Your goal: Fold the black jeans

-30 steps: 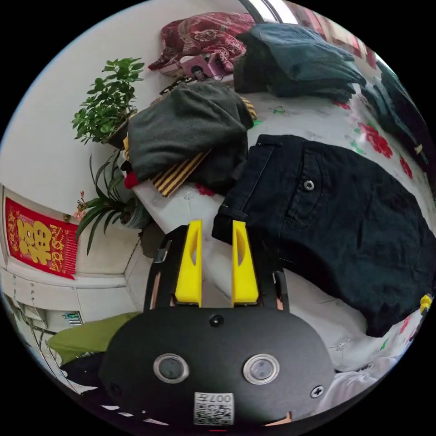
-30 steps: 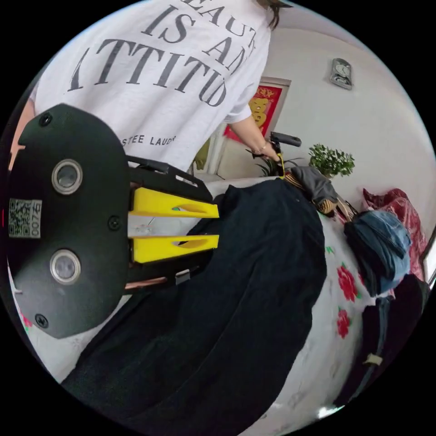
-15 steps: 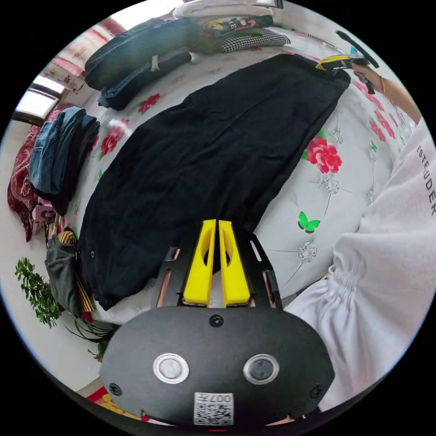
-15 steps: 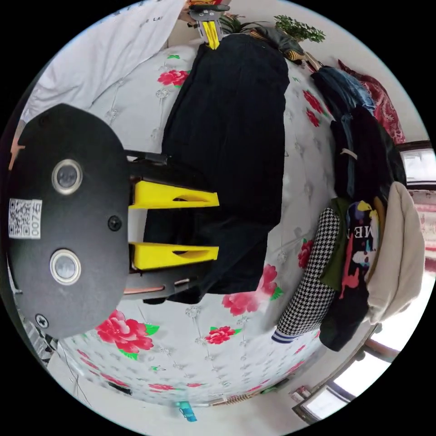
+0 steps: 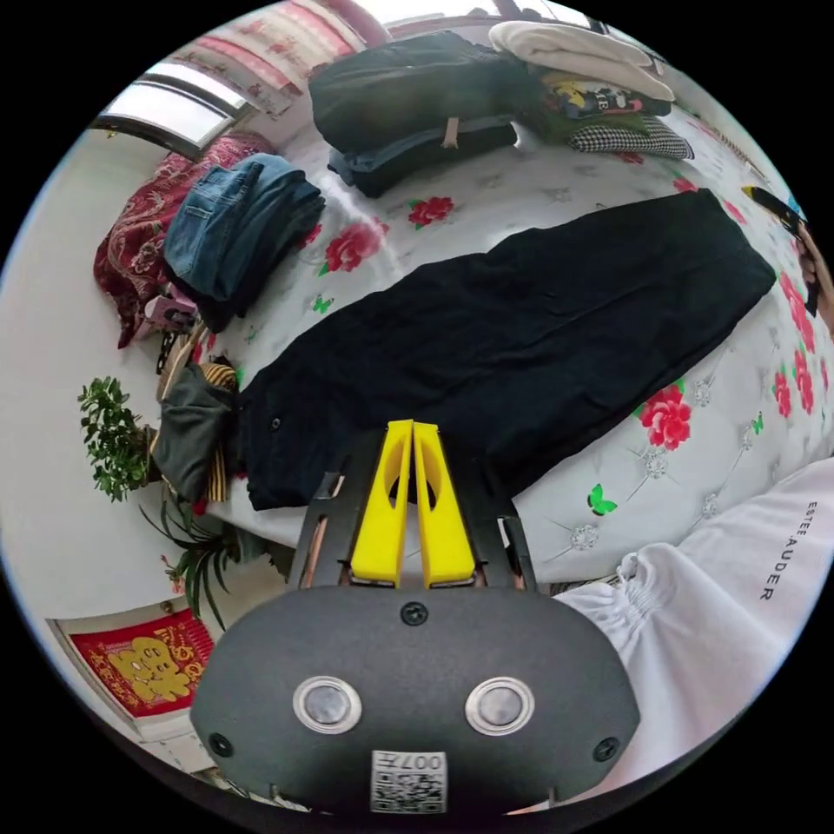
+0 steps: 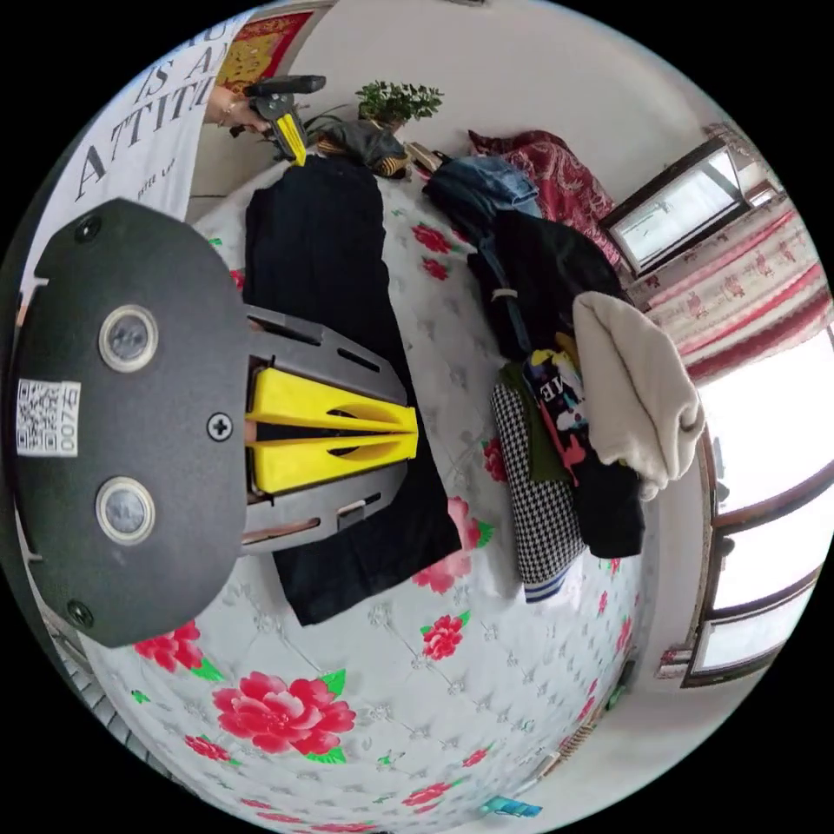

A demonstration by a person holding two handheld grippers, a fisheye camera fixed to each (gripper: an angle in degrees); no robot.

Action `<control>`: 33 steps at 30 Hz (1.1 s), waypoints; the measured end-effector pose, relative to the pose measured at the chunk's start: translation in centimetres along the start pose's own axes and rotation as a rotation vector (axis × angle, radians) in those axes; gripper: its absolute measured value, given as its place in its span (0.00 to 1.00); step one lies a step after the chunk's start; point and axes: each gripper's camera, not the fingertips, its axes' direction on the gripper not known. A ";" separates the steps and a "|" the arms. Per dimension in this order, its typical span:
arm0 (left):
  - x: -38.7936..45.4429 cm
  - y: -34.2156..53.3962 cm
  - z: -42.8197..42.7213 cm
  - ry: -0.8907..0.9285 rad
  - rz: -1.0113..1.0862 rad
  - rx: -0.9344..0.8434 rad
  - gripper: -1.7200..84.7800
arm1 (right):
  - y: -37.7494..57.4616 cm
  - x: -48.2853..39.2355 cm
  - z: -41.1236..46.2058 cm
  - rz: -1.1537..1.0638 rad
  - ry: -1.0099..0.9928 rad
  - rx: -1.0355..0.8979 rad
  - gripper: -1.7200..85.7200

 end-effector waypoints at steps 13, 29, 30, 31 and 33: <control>3.1 3.9 -2.4 0.874 0.072 0.200 0.01 | 14.3 -31.5 -1.7 -0.510 -0.252 -0.134 0.10; 4.5 6.4 -0.9 0.810 0.096 0.248 0.01 | 21.6 -35.4 -3.1 -0.442 -0.111 -0.117 0.08; 4.7 6.4 -0.8 0.803 0.091 0.249 0.01 | 21.8 -35.4 -3.1 -0.443 -0.108 -0.118 0.08; 5.2 6.2 -0.6 0.786 0.081 0.245 0.01 | 22.1 -35.4 -3.3 -0.448 -0.105 -0.116 0.08; 5.9 5.9 -0.3 0.764 0.062 0.239 0.01 | 22.4 -35.2 -3.5 -0.450 -0.099 -0.113 0.08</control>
